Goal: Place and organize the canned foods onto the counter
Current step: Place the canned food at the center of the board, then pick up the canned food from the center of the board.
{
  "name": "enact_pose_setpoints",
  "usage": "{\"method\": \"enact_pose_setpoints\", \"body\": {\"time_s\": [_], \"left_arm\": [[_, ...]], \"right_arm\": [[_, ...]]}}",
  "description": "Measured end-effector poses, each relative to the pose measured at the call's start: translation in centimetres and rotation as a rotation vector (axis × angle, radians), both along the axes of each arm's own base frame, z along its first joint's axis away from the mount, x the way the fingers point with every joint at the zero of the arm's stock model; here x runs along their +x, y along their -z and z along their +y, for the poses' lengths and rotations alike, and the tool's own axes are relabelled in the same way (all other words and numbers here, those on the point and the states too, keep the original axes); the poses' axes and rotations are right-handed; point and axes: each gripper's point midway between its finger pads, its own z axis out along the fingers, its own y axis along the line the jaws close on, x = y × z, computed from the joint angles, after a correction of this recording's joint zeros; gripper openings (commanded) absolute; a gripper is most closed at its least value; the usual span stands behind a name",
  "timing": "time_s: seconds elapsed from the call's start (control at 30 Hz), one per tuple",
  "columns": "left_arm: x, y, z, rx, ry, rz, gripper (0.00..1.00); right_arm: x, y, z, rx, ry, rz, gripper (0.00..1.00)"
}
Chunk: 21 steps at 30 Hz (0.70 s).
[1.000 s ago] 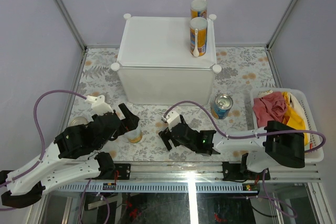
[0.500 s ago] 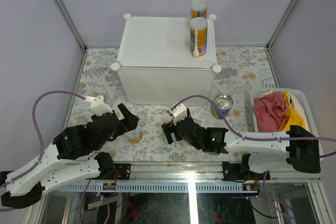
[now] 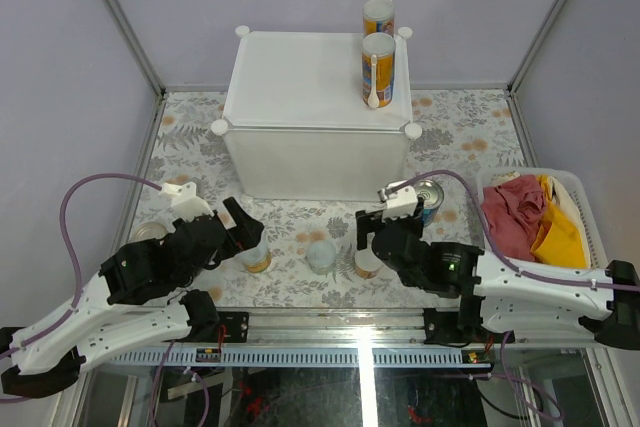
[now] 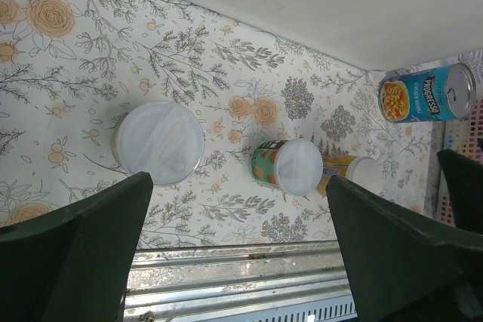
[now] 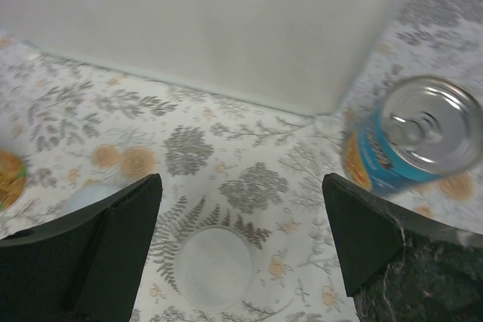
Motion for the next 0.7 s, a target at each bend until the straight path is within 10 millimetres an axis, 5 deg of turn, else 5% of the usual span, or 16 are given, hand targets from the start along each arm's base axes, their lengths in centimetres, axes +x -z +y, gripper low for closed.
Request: {"method": "enact_pose_setpoints", "body": {"time_s": [0.33,0.7], "left_arm": [[0.0,0.1,-0.1,0.013,0.011,0.002,1.0],[0.0,0.2,-0.3,0.015,0.017,0.004,1.0]], "right_arm": [[2.3,-0.6,-9.1,0.028,0.338,-0.005,1.0],[3.9,2.7,-14.5,-0.018,0.528,0.042,0.99]]}}
